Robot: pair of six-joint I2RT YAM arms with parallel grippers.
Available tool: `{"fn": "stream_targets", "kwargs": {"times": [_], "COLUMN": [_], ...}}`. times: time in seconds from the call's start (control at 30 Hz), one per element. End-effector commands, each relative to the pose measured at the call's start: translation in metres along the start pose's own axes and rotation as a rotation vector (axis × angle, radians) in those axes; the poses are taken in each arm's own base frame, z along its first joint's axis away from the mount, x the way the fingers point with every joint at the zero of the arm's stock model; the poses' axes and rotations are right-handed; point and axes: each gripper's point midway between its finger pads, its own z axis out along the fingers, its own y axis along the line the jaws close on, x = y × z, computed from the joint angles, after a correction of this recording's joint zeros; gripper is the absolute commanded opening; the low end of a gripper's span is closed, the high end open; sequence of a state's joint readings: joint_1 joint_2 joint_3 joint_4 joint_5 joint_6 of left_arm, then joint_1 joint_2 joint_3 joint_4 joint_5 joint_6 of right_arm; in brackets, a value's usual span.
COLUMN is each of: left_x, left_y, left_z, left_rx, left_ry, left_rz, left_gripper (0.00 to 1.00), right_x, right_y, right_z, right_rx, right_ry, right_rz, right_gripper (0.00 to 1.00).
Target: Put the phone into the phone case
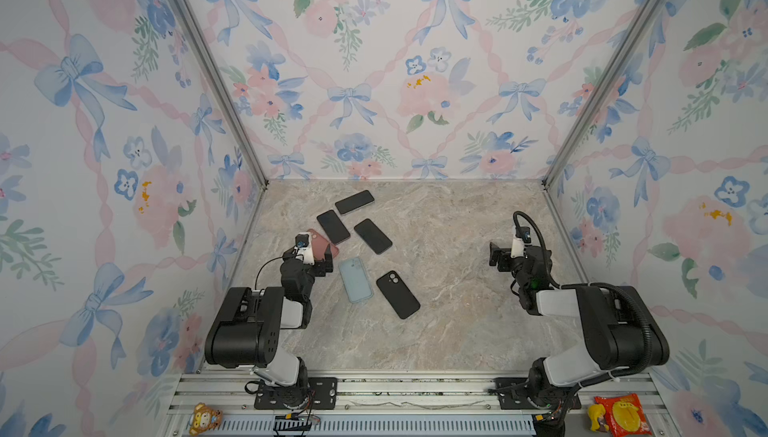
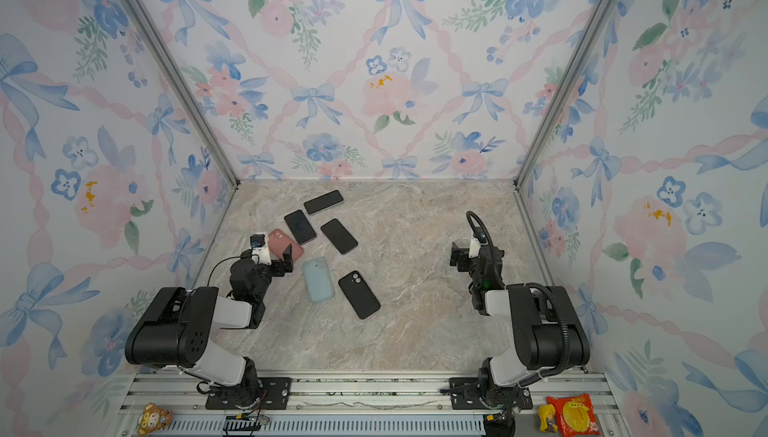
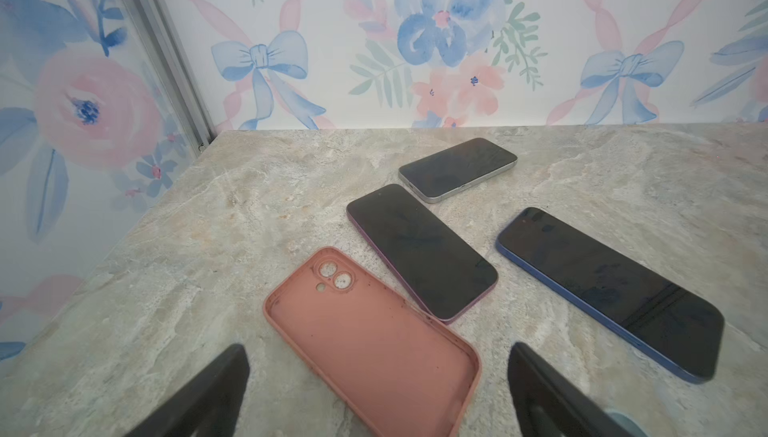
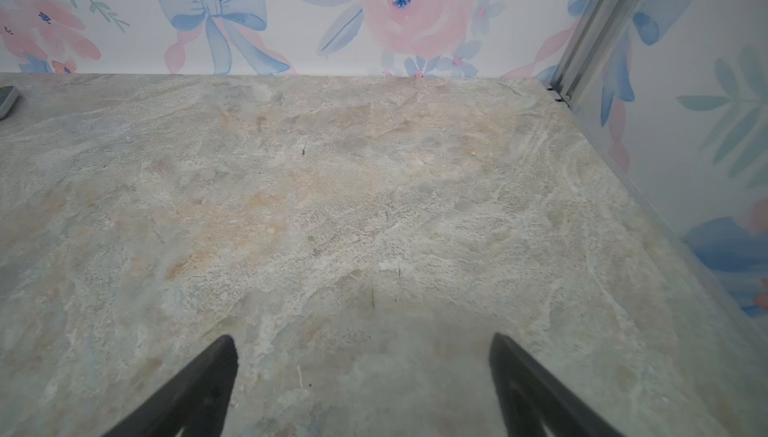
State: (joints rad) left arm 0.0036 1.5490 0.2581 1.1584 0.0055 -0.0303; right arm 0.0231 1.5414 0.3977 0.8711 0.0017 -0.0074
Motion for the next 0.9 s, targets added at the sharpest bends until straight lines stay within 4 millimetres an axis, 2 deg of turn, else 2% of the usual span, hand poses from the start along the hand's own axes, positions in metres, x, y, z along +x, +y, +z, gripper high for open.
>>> {"fn": "stream_targets", "kwargs": {"times": [0.0, 0.87], "left_x": [0.0014, 0.0018], "left_y": [-0.0016, -0.0016], "left_z": [-0.0014, -0.0008], "left_rx": [0.007, 0.002], "left_ry": [-0.005, -0.003], "left_rz": [-0.001, 0.002], "left_gripper": [0.98, 0.98], "right_x": [-0.0033, -0.0029], "right_y": [0.0001, -0.0006], "right_z": [0.0022, 0.0014], "right_rx": [-0.014, -0.012], "right_ry": [-0.008, -0.010], "right_rz": [0.011, 0.013], "right_gripper": [0.97, 0.97]}}
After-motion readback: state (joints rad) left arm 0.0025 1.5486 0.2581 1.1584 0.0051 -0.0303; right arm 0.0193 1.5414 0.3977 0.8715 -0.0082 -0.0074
